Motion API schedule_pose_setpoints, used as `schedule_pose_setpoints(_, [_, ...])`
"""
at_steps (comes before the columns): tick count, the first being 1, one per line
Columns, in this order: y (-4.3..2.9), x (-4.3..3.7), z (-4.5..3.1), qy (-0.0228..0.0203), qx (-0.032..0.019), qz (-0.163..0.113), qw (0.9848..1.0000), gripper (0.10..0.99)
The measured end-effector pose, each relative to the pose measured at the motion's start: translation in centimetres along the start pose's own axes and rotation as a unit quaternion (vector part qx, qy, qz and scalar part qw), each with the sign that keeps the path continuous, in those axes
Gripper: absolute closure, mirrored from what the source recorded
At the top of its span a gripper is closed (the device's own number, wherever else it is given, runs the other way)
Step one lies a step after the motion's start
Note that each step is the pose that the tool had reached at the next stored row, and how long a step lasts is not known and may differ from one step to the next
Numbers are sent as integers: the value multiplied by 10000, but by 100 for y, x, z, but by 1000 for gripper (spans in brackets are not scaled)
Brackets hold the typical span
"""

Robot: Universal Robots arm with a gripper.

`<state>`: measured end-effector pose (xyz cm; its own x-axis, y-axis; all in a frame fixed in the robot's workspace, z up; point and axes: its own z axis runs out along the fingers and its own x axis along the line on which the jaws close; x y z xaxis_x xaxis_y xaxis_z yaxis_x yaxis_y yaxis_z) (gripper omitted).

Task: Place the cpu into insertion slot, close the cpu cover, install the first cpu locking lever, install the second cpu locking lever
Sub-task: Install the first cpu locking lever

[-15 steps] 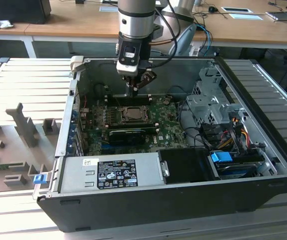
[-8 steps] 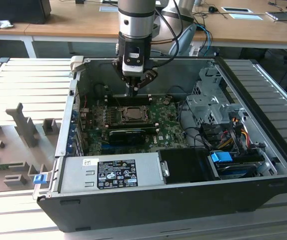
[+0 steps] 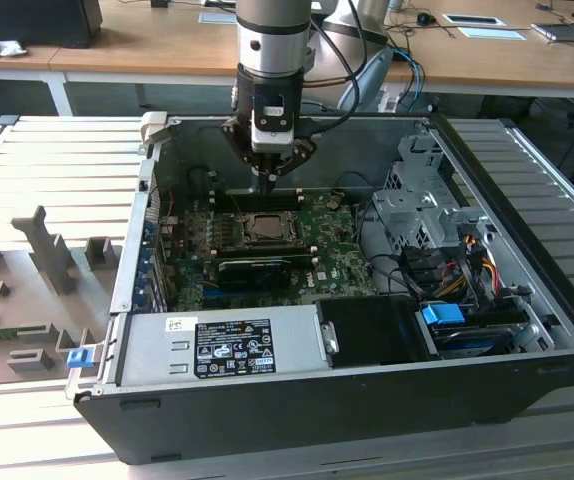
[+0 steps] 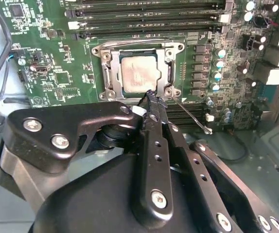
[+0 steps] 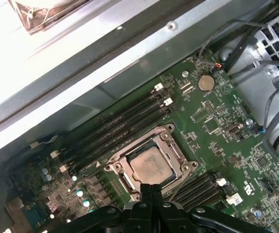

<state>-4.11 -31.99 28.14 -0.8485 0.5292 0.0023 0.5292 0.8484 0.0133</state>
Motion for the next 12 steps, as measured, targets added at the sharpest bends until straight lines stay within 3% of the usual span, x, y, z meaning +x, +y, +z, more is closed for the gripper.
schedule_pose_setpoints(6, [0, 0, 0, 4, 0, -278, 9996, 980])
schedule_pose_setpoints(12, [-16, 16, 0, 8, 1, -585, 9983, 980])
